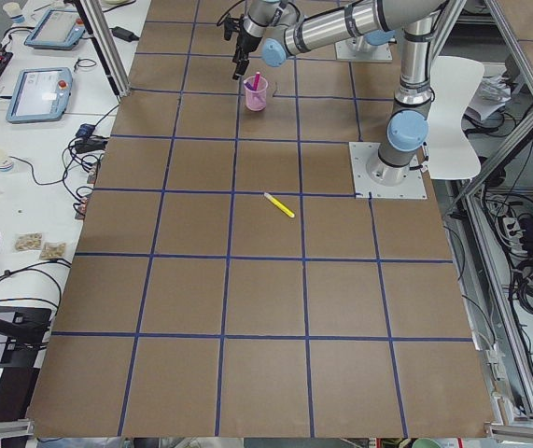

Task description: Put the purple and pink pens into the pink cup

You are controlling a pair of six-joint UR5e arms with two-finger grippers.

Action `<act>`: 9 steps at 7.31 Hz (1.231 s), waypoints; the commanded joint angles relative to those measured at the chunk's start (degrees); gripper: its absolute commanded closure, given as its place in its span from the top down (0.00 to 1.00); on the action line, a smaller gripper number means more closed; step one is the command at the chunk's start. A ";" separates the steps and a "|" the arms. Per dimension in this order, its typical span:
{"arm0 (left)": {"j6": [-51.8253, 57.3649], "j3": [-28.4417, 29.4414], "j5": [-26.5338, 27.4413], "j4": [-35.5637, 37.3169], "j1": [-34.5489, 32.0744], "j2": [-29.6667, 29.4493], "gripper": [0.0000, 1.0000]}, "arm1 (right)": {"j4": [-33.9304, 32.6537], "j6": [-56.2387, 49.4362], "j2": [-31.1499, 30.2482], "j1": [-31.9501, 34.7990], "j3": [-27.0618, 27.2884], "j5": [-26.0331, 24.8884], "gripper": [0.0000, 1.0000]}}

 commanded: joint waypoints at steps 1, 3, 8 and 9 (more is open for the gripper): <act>0.32 8.39 -0.19 -17.83 3.89 1.98 1.00 | -0.12 0.50 0.03 0.00 -0.14 0.07 1.00; 14.73 11.76 -9.61 -27.02 9.15 3.13 1.00 | -0.21 0.25 0.29 0.00 -0.31 0.07 1.00; 28.68 11.68 -10.21 -47.66 22.08 13.13 1.00 | -0.38 -0.37 0.21 0.00 -0.05 -0.63 1.00; 29.06 11.50 -10.29 -50.05 23.93 15.15 1.00 | -0.38 -0.37 0.30 0.00 -0.31 -0.63 1.00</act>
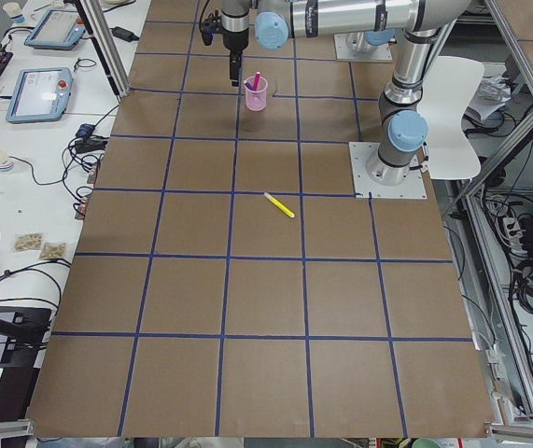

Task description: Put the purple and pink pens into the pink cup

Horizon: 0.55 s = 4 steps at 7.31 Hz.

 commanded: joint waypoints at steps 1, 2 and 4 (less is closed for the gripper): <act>1.82 -0.16 0.14 -5.72 2.57 4.38 1.00 | -0.03 -0.01 0.03 0.00 -0.15 -0.12 1.00; 1.82 -0.33 0.06 -6.18 2.66 4.84 1.00 | -0.03 -0.01 -0.06 0.00 -0.06 -0.04 1.00; 1.74 -0.78 0.14 -6.18 3.27 5.28 1.00 | -0.03 -0.01 -0.06 0.00 0.11 -0.03 1.00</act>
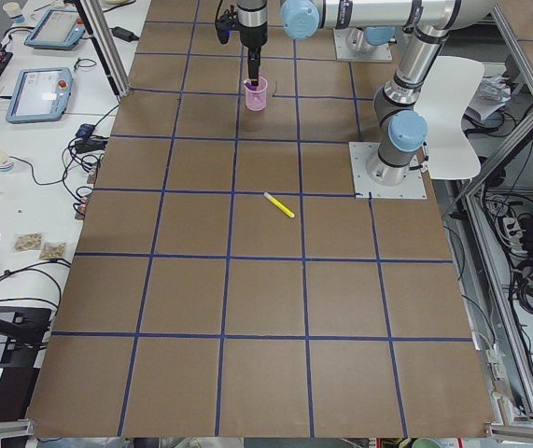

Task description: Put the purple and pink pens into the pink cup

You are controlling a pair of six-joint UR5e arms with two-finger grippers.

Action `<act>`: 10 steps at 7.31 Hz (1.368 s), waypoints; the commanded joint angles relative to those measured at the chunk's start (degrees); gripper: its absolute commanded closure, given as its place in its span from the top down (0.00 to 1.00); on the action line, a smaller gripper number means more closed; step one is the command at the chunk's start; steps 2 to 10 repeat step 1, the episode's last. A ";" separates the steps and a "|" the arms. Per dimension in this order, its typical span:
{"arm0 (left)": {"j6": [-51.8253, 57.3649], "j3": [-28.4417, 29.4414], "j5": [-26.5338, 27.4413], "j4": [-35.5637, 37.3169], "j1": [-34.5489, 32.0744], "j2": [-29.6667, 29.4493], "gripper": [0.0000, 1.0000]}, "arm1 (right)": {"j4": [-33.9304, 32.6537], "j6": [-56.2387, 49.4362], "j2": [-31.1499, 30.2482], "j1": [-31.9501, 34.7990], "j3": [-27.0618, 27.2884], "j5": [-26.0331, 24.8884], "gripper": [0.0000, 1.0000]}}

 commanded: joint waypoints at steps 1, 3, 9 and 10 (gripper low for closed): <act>-0.01 -0.17 0.03 0.04 0.48 0.33 1.00 | 0.00 0.04 0.04 0.00 0.14 0.01 1.00; -0.01 -0.17 0.03 0.04 0.48 0.33 1.00 | 0.00 0.04 0.04 0.00 0.14 0.01 1.00; -0.01 -0.17 0.03 0.04 0.48 0.33 1.00 | 0.00 0.04 0.04 0.00 0.14 0.01 1.00; -0.01 -0.17 0.03 0.04 0.48 0.33 1.00 | 0.00 0.04 0.04 0.00 0.14 0.01 1.00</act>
